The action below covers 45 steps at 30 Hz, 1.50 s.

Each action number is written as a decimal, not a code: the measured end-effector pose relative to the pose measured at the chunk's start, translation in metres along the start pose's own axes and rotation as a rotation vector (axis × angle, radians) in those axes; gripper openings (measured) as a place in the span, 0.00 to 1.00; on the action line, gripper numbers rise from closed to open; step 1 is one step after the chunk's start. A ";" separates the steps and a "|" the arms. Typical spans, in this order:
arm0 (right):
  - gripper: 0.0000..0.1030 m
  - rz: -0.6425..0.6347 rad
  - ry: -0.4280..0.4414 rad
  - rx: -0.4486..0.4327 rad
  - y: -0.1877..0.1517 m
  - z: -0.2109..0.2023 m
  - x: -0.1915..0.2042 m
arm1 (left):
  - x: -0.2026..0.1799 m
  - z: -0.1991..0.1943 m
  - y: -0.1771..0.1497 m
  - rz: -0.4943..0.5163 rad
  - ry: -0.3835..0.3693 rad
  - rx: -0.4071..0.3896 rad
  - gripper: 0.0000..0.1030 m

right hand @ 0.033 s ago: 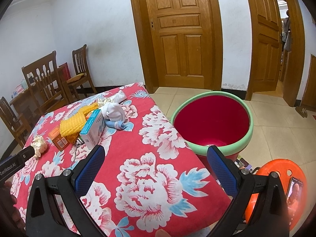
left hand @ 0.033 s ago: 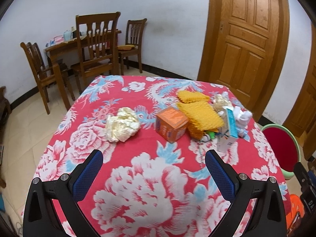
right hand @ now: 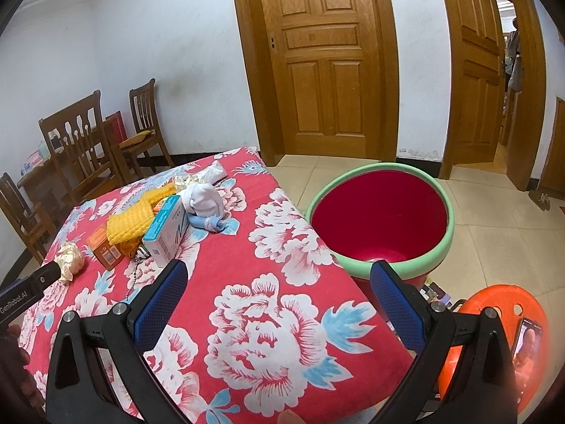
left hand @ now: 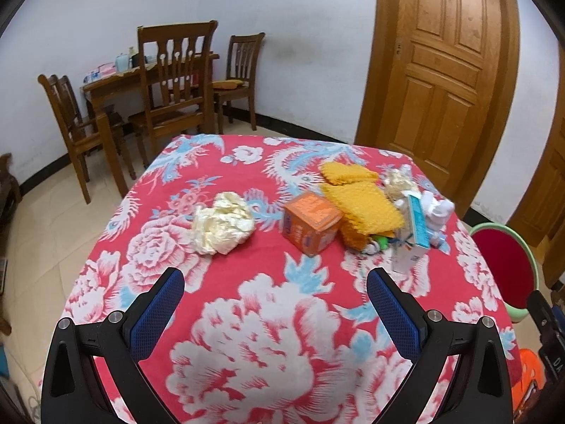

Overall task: Collect trash
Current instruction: 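Grasp the crumpled white paper ball with the left tool while the right tool grasps the blue-and-white box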

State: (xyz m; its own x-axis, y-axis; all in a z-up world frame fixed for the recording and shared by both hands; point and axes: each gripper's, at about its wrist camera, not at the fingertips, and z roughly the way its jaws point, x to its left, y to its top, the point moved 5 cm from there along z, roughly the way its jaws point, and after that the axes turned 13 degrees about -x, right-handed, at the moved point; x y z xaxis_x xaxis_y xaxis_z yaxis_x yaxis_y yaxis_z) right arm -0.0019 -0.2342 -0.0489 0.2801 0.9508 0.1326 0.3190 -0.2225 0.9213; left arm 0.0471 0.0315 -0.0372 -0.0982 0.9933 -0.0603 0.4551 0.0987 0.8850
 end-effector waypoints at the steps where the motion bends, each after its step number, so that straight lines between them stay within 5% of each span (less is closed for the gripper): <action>1: 0.99 -0.001 -0.001 0.002 0.001 0.002 0.000 | 0.004 0.002 0.001 -0.005 0.010 0.001 0.99; 14: 0.99 -0.013 0.041 0.053 0.010 0.027 0.017 | 0.057 0.041 0.010 -0.023 0.120 0.029 0.99; 23: 0.99 -0.038 0.109 0.101 0.015 0.046 0.056 | 0.067 0.072 0.009 -0.034 0.078 0.070 0.99; 37: 0.99 -0.101 0.173 0.197 0.003 0.092 0.115 | 0.061 0.099 -0.001 -0.062 -0.003 0.132 0.65; 45: 0.89 -0.107 0.186 0.253 -0.008 0.113 0.126 | 0.056 0.109 -0.009 -0.040 -0.011 0.167 0.65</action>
State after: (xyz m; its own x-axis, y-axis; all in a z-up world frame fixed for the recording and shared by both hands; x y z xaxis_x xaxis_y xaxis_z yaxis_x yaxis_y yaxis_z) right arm 0.1328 -0.1371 -0.0811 0.0705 0.9895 0.1260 0.5590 -0.1438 0.8166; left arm 0.1341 0.0923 -0.0992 -0.1095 0.9890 -0.0996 0.5921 0.1454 0.7926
